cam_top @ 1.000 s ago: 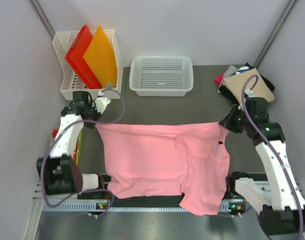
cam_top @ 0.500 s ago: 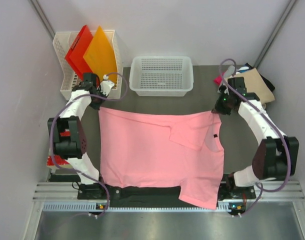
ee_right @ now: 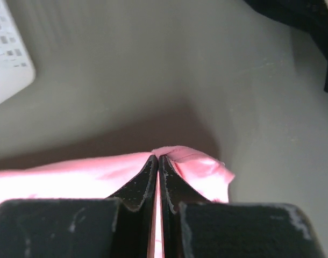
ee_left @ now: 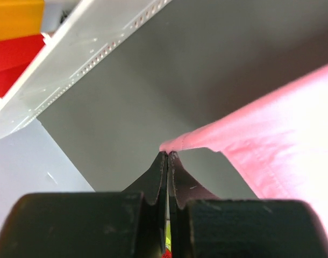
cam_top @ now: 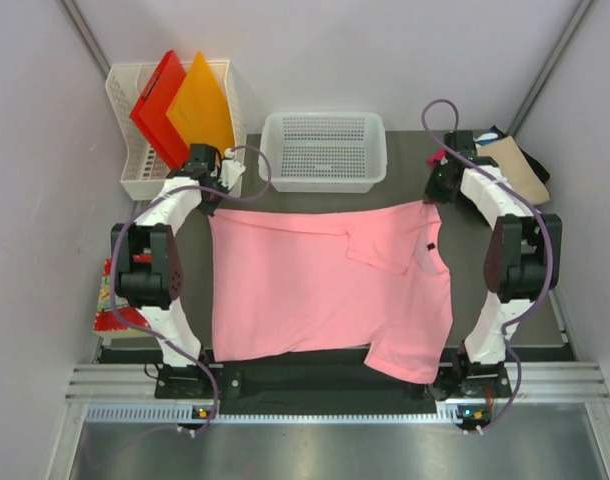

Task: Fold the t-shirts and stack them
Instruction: Flatten out the tshirt, then grap the side of the flattened tshirt furthest away from the robot with both arms

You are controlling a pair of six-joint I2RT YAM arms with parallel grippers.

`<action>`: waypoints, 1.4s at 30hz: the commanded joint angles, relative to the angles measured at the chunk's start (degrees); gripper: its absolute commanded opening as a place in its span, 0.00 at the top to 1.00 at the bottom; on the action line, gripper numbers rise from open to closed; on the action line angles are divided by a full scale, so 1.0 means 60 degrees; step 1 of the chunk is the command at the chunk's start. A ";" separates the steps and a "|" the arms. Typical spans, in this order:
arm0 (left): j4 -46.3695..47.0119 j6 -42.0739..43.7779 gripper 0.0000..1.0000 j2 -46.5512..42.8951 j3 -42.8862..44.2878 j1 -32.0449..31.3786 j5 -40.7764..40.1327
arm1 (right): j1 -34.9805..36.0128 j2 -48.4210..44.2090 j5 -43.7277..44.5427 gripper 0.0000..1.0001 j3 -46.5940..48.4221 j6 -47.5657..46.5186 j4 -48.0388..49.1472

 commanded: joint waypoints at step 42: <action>0.0612 0.0245 1.00 -0.0762 -0.0859 -0.0341 -0.0300 | 0.2458 -0.2736 -0.0018 0.61 -0.4647 0.1684 0.0102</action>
